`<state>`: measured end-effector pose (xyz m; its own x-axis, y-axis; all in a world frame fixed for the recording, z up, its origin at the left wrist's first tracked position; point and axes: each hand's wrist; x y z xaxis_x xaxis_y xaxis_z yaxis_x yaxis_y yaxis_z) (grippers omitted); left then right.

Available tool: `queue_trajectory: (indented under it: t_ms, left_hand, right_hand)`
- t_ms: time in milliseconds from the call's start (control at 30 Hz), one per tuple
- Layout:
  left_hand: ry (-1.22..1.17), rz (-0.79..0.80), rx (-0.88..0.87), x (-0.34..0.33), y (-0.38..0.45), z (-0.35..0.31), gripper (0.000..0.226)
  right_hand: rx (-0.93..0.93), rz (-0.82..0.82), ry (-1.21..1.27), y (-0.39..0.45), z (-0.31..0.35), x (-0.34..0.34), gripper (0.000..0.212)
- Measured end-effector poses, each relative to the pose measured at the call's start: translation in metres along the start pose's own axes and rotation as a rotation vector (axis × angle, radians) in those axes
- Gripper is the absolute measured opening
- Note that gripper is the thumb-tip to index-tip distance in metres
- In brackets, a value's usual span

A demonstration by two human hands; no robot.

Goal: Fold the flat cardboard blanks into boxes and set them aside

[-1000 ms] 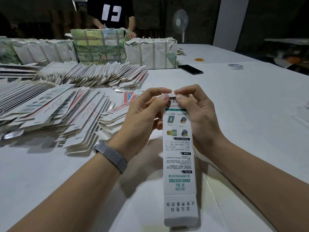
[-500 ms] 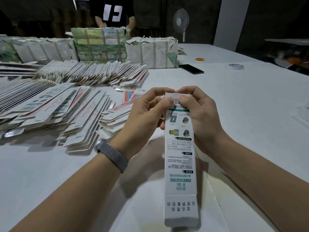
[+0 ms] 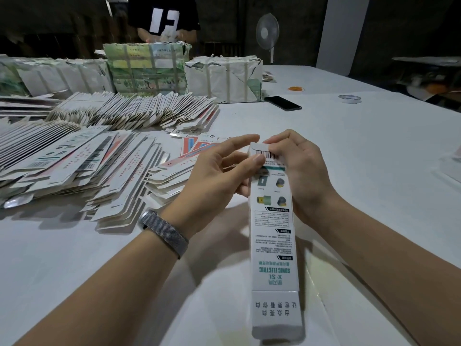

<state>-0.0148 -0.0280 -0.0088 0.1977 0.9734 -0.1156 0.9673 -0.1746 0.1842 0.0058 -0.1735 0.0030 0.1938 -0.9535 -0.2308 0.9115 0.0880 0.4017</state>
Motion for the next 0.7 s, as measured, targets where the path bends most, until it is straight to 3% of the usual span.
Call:
queue_trajectory:
  t_ms: [433, 700]
  left_hand:
    - [-0.054, 0.056, 0.014, 0.0020, 0.0004, -0.0001, 0.053]
    - [-0.013, 0.069, -0.001, 0.0017, -0.0011, -0.0017, 0.032]
  right_hand:
    - [0.034, -0.057, -0.049, 0.0049, -0.0032, 0.0053, 0.016]
    - [0.048, -0.001, -0.034, 0.0048, -0.0014, 0.0074, 0.020]
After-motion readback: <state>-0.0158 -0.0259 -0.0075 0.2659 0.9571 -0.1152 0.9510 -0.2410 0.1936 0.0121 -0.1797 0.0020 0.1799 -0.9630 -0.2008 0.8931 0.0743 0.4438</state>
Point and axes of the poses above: each hand's wrist, its own y-axis towards the middle knuckle, its own x-axis out of the back of the hand, z = x × y, and after that the axes turned 8 degrees about x, right-handed
